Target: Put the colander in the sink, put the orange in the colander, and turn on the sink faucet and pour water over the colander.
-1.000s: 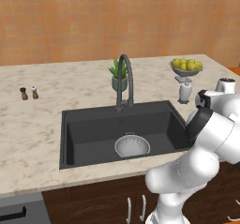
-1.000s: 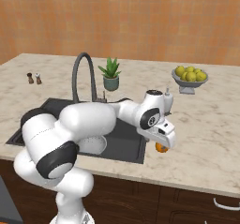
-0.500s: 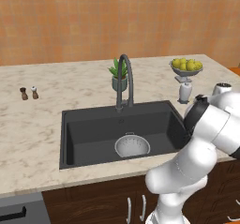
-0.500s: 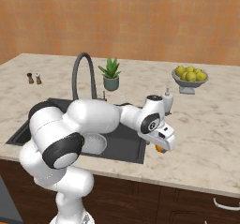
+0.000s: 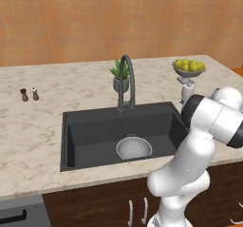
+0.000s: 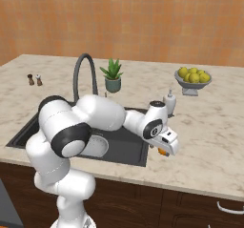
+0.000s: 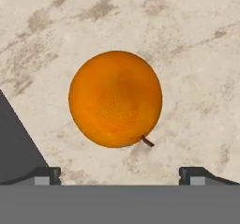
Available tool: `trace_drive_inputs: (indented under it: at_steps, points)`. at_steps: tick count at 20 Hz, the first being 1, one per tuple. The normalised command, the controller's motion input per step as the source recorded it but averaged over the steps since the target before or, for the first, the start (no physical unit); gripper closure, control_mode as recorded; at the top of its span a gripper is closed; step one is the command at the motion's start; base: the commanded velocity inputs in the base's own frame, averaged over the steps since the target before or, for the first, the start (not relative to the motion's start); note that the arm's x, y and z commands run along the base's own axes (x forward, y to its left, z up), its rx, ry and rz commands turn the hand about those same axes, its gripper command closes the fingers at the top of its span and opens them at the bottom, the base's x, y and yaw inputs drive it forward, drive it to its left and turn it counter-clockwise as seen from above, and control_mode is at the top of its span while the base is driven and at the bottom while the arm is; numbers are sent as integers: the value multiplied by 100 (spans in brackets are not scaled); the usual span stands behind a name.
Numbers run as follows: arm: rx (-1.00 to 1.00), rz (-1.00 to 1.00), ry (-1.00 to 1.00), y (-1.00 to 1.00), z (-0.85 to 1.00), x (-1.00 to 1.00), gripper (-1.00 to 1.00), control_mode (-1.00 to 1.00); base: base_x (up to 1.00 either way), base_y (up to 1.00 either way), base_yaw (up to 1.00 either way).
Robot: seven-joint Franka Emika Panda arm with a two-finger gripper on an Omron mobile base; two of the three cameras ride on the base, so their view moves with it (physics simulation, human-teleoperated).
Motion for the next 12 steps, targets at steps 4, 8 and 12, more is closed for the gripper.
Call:
trace_drive_inputs:
  at_steps: [4,8,12]
  points:
    - [0,0,0,-16,-23,21,-100,-100,0,0,0]
    - [0,0,-3,-9,-20,20,-100,-100,0,0,0]
    - [0,0,-6,-15,-18,25,-100,-100,0,0,0]
